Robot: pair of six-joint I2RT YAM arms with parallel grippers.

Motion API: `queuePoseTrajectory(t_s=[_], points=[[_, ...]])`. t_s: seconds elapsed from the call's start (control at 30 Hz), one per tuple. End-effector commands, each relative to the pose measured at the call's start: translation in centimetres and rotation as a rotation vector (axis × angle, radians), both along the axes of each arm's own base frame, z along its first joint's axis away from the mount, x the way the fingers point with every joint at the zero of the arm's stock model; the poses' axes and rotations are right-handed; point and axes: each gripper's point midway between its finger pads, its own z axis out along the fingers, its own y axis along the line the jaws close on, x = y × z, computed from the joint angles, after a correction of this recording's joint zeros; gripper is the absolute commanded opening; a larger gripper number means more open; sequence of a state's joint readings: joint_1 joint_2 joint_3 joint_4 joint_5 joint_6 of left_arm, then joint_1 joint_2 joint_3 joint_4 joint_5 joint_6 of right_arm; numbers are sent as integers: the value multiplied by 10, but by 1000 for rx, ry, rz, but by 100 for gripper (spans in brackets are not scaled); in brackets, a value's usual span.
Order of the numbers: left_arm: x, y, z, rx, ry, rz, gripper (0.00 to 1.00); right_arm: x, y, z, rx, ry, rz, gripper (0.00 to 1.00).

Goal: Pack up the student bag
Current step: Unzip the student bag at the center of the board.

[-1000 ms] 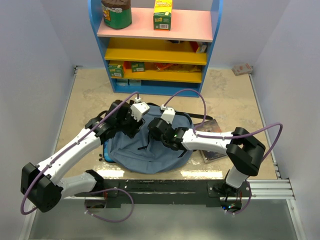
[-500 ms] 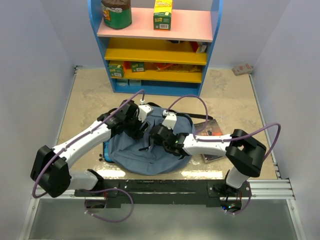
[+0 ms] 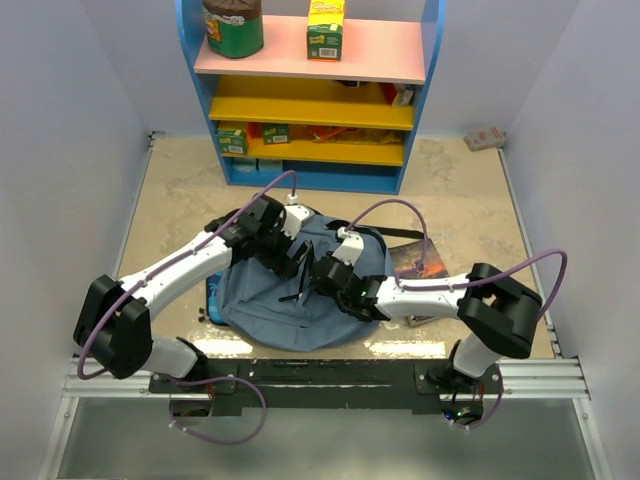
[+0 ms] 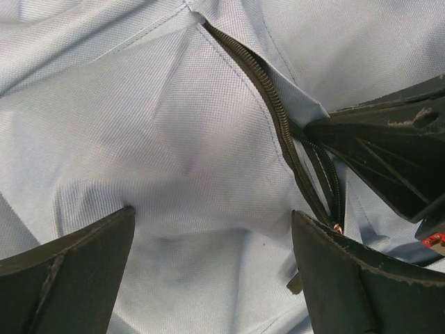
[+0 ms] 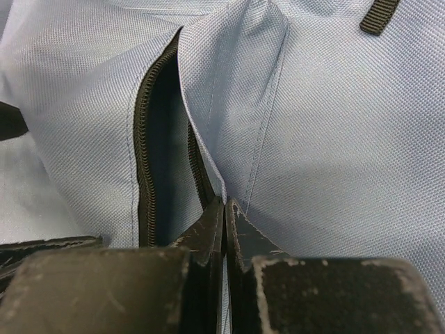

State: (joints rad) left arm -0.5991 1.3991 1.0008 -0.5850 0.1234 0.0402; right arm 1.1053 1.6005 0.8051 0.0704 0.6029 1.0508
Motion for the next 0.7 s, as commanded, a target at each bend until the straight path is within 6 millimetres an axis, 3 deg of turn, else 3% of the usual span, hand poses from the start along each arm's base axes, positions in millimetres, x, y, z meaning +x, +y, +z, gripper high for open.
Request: queuePoseTrajectory(t_s=[0.0, 0.1, 0.23, 0.33, 0.4, 0.57, 0.67], points=[[2, -14, -6, -31, 15, -16, 91, -3, -4, 7, 37, -20, -18, 0], [3, -18, -9, -40, 28, -21, 77, -4, -6, 8, 55, -28, -20, 0], [4, -29, -1, -82, 44, -37, 72, -4, -8, 8, 66, -36, -18, 0], [5, -39, 15, -128, 37, -62, 83, -5, -8, 5, 64, -31, -17, 0], [9, -41, 32, -148, 3, -71, 99, -6, -8, 3, 72, -28, -15, 0], [18, -45, 52, -175, -80, -59, 100, -10, -13, -7, 94, -17, -25, 0], [20, -47, 42, -141, -116, -49, 100, -11, -15, -7, 120, -25, -24, 0]])
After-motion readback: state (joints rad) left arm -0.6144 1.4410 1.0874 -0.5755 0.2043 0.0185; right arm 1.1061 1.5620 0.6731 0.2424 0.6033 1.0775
